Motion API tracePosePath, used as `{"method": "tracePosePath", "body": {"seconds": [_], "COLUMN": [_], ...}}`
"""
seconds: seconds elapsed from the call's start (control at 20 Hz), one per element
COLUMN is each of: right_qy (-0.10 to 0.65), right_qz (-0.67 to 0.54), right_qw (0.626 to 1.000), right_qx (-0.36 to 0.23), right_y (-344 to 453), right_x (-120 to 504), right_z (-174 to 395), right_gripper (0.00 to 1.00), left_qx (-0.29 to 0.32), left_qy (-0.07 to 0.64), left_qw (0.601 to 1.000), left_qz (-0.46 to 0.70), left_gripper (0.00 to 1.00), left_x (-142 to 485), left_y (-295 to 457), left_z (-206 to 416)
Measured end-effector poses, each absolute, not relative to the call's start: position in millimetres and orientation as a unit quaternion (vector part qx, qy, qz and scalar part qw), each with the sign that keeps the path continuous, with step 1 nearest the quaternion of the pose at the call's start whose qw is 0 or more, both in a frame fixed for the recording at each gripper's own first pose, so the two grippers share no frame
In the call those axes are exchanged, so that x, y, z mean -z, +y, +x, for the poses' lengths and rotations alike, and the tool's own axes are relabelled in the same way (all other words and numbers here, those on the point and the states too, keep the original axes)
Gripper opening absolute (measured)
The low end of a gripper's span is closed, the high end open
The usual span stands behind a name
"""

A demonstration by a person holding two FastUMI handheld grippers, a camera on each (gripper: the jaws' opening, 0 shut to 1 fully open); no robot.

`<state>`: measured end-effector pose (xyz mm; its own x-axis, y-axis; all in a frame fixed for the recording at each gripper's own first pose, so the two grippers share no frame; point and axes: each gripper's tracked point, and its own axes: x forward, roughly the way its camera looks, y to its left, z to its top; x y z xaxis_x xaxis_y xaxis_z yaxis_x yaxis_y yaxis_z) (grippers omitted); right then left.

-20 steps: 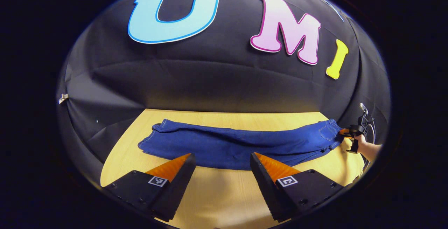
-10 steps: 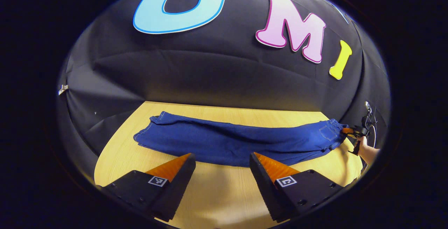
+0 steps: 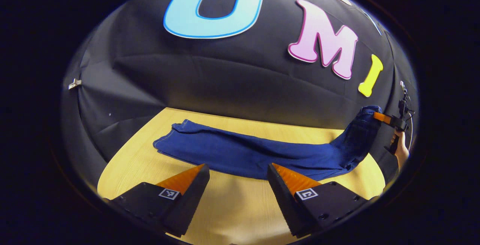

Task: Grasp the waist and the cuffs of the jeans and fold them to make the two legs overlap; first hold the waist and fold one-third of the jeans toward the cuffs, then hold the cuffs and fold the remaining one-third in the same direction to finish folding.

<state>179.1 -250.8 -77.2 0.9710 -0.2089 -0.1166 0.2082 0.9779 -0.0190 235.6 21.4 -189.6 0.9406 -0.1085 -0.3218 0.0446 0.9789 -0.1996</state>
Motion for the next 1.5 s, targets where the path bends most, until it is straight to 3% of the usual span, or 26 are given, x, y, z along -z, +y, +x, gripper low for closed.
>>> {"method": "tracePosePath", "body": {"seconds": [0.25, 0.4, 0.45, 0.5, 0.55, 0.6, 0.85, 0.95, 1.1, 1.15, 1.25, 1.3, 1.5], "right_qy": [0.053, 0.085, 0.099, 0.112, 0.121, 0.134, 0.186, 0.198, 0.205, 0.21, 0.215, 0.216, 0.233], "right_qz": [-0.046, -0.058, -0.059, -0.064, -0.075, -0.089, -0.127, -0.106, -0.083, -0.091, -0.095, -0.09, -0.075], "right_qw": [0.997, 0.994, 0.992, 0.99, 0.988, 0.984, 0.97, 0.967, 0.963, 0.961, 0.959, 0.959, 0.959], "right_qx": [0.013, -0.029, -0.043, -0.057, -0.066, -0.072, -0.095, -0.122, -0.152, -0.156, -0.158, -0.157, -0.146], "right_y": [-223.2, -220.5, -218.4, -216.6, -218.1, -222.2, -253.4, -225.9, -205.9, -205.4, -209.0, -213.4, -241.7], "right_x": [41.8, 47.2, 48.4, 53.1, 58.5, 63.9, 76.9, 91.1, 88.6, 87.8, 88.0, 87.1, 88.4], "right_z": [128.8, 120.7, 111.2, 99.9, 88.1, 80.2, 33.7, 30.5, 14.4, 6.8, -5.8, -13.6, -37.3], "right_gripper": [0.08, 0.08, 0.08, 0.08, 0.08, 0.08, 0.11, 0.19, 1.0, 1.0, 0.82, 1.0, 0.98], "left_qx": [-0.007, -0.035, -0.043, -0.05, -0.057, -0.064, -0.082, -0.088, -0.082, -0.084, -0.096, -0.105, -0.109], "left_qy": [0.136, 0.122, 0.116, 0.111, 0.107, 0.107, 0.16, 0.179, 0.19, 0.196, 0.208, 0.214, 0.224], "left_qw": [0.985, 0.986, 0.986, 0.986, 0.986, 0.986, 0.981, 0.978, 0.976, 0.974, 0.968, 0.966, 0.963], "left_qz": [-0.108, -0.11, -0.113, -0.115, -0.116, -0.113, -0.072, -0.06, -0.072, -0.082, -0.098, -0.098, -0.1], "left_gripper": [0.97, 0.97, 0.92, 0.96, 0.92, 0.97, 0.96, 0.96, 0.96, 0.96, 0.96, 0.96, 0.99], "left_x": [194.4, 199.6, 200.6, 202.6, 205.8, 210.0, 255.7, 270.8, 281.0, 284.6, 288.2, 294.5, 306.2], "left_y": [69.8, 105.0, 116.9, 128.6, 143.1, 155.6, 201.9, 211.3, 209.9, 210.4, 222.9, 225.7, 223.8], "left_z": [247.7, 261.0, 267.2, 272.7, 282.2, 289.3, 334.2, 352.4, 374.0, 379.3, 383.5, 383.0, 395.0]}}
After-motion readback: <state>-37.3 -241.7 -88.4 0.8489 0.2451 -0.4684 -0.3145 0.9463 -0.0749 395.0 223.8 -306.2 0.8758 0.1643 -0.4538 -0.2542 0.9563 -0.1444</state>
